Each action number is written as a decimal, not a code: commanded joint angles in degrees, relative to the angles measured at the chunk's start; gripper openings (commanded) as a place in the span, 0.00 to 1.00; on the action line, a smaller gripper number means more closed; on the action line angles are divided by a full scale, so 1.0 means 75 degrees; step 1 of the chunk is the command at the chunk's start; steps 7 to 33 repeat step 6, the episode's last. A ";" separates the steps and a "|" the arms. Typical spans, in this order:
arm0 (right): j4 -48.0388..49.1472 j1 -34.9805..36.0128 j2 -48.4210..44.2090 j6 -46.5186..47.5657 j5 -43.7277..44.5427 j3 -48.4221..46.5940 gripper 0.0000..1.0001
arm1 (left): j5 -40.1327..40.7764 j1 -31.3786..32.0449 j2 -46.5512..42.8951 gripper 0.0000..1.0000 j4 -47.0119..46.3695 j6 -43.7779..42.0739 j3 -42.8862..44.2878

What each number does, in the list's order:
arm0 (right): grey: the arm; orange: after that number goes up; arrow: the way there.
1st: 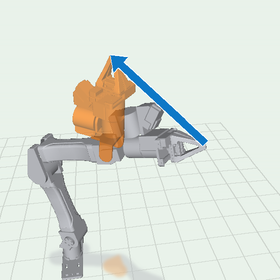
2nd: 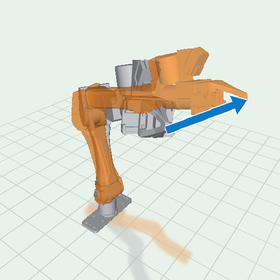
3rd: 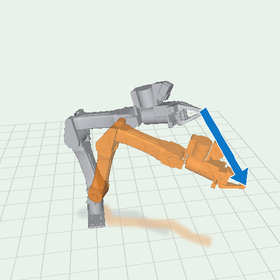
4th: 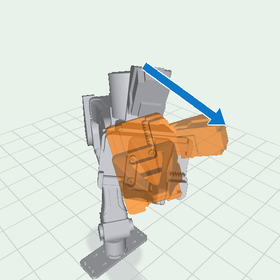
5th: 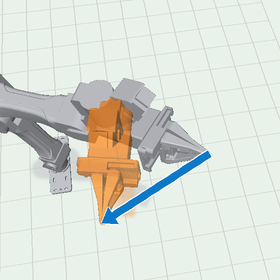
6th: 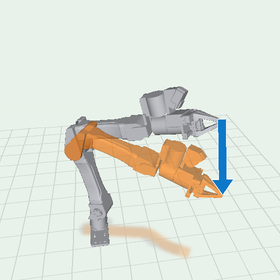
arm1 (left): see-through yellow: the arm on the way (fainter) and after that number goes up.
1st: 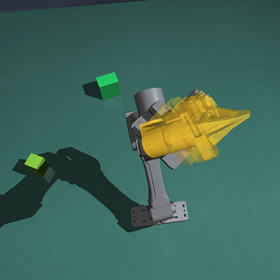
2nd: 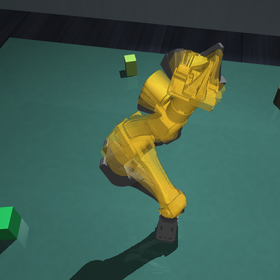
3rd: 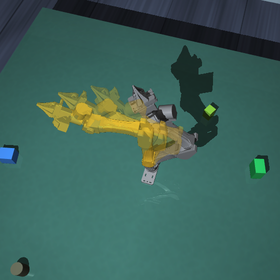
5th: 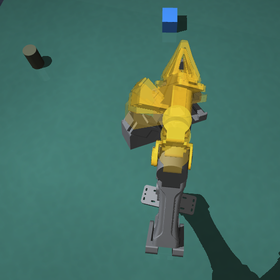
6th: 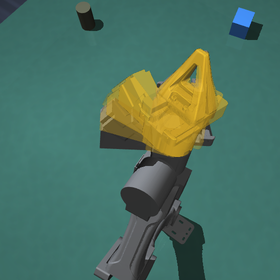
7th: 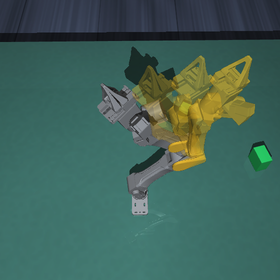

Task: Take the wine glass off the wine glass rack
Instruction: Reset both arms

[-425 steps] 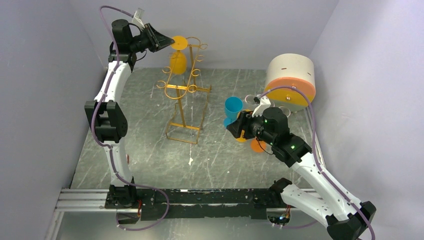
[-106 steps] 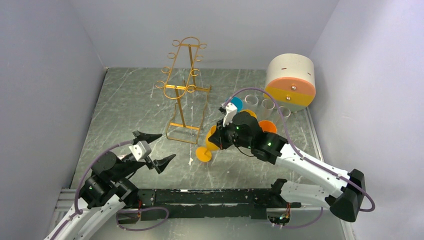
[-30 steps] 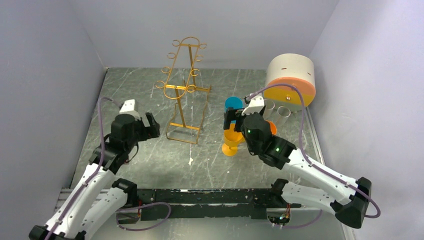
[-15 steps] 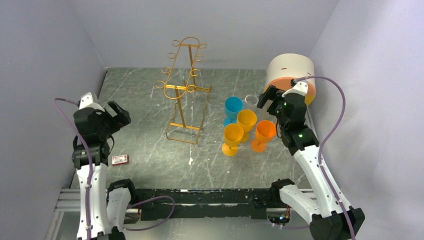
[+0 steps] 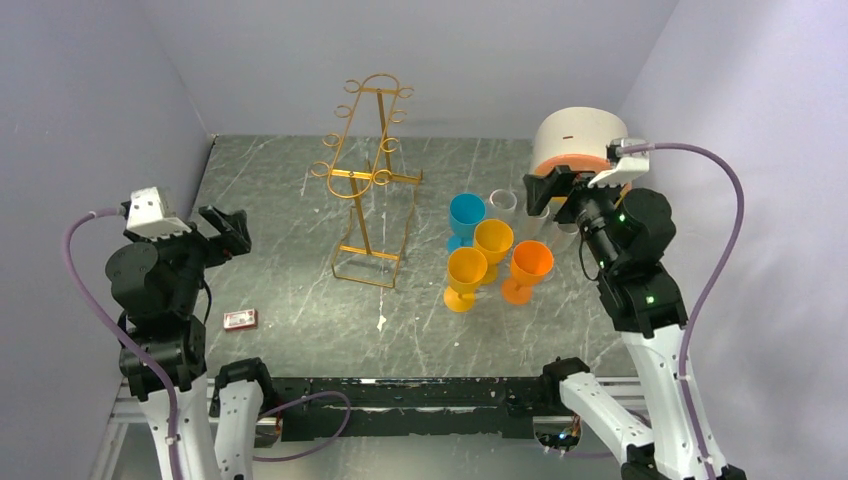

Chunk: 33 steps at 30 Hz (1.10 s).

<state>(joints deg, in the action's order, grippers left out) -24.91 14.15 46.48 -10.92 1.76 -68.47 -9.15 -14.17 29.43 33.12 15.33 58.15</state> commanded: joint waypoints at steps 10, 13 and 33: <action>0.0027 0.0002 -0.0738 -0.0250 0.0448 0.0595 1.00 | -0.0585 -0.0069 0.0057 0.99 0.0974 -0.0340 0.0347; 0.0027 0.0002 -0.0738 -0.0250 0.0448 0.0595 1.00 | -0.0585 -0.0069 0.0057 0.99 0.0974 -0.0340 0.0347; 0.0027 0.0002 -0.0738 -0.0250 0.0448 0.0595 1.00 | -0.0585 -0.0069 0.0057 0.99 0.0974 -0.0340 0.0347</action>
